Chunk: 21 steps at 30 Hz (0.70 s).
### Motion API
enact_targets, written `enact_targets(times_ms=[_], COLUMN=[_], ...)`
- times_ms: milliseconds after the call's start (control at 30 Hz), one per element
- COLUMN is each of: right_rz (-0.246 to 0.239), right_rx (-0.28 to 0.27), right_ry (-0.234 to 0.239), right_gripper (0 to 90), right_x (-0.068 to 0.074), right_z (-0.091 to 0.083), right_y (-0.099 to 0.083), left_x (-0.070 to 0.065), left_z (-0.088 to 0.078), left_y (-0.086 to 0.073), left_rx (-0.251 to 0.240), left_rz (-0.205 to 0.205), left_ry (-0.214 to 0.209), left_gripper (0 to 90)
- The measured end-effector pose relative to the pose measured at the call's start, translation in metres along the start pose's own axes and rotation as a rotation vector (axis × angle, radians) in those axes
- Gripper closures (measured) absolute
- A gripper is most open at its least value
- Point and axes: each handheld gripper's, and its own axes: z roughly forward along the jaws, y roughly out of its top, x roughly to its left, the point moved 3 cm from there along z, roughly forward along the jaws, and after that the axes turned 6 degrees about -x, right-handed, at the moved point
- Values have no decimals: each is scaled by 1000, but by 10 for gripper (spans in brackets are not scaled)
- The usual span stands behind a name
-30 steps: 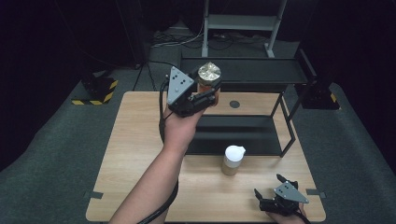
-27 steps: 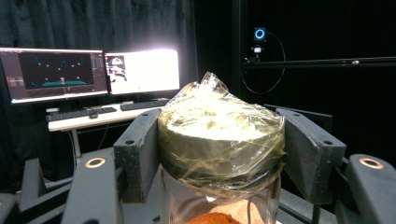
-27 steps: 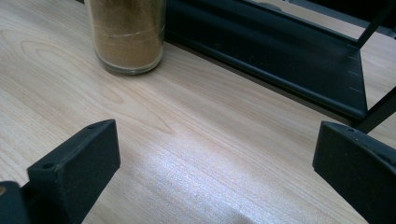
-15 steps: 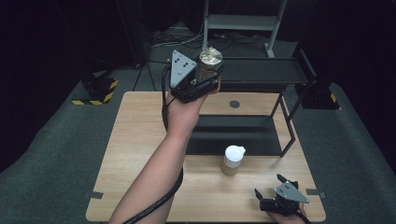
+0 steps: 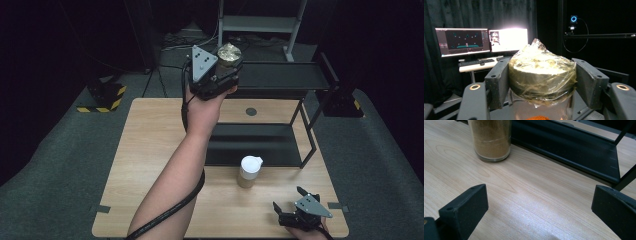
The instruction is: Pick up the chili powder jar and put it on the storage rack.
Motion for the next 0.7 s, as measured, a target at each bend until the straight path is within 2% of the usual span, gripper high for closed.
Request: enact_targets(times_ms=[367,700], right_rz=[-2,-13], right_rx=[-3,1], right_ry=[0,0], right_gripper=[0,0], right_x=[0,1], right_z=[0,0], right_y=[0,0], left_x=[7,12], left_z=[15,24], left_y=[-2,-7], left_rx=[6,20], left_rz=[0,-7], left_ry=[42,63], left_gripper=[344,344])
